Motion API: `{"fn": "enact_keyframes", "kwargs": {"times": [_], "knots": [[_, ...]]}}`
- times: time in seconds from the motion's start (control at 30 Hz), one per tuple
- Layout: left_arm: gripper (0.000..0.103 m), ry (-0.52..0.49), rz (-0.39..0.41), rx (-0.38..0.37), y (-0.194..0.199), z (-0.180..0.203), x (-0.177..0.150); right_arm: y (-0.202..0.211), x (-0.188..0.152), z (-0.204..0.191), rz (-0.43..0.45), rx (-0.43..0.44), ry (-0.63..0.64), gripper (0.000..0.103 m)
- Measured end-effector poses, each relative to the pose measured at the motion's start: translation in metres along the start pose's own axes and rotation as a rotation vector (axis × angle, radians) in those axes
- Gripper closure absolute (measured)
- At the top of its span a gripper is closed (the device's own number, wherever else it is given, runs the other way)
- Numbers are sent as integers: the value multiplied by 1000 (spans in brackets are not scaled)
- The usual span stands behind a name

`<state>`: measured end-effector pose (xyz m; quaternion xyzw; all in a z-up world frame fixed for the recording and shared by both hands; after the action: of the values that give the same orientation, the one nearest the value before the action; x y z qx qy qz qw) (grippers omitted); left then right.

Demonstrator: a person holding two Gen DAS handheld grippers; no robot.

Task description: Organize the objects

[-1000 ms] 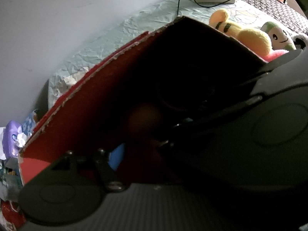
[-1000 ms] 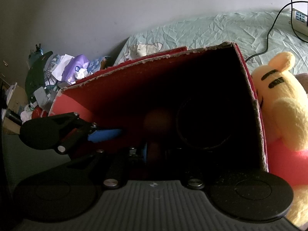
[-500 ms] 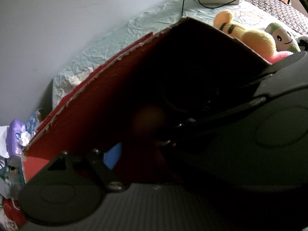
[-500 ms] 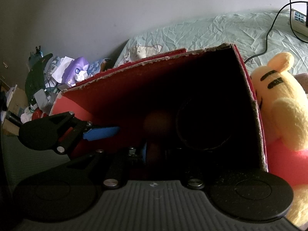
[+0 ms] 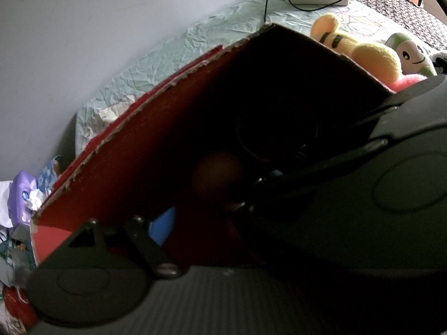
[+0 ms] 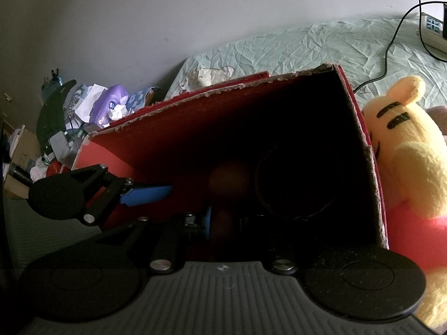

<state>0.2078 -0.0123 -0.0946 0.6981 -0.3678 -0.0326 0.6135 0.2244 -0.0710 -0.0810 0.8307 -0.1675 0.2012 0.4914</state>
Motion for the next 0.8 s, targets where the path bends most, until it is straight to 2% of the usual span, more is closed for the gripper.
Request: {"fn": "enact_keyframes", "kwargs": {"times": [0.8], "knots": [[12,7,3,-4,2,-4,1,2,1,1,11,6,-5,83]]}}
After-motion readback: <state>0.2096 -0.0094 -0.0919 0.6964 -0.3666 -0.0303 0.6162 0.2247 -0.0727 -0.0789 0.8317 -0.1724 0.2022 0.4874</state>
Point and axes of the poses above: each gripper's, at about its wrist camera, not at the fingertips, and y roughly against the way its jaws point, z to its right, x to its top, the point moved 10 cm from there along -y, roughly the way its jaws point, and after that the axes turned 1 degree about -z, right-handed, at the moved point
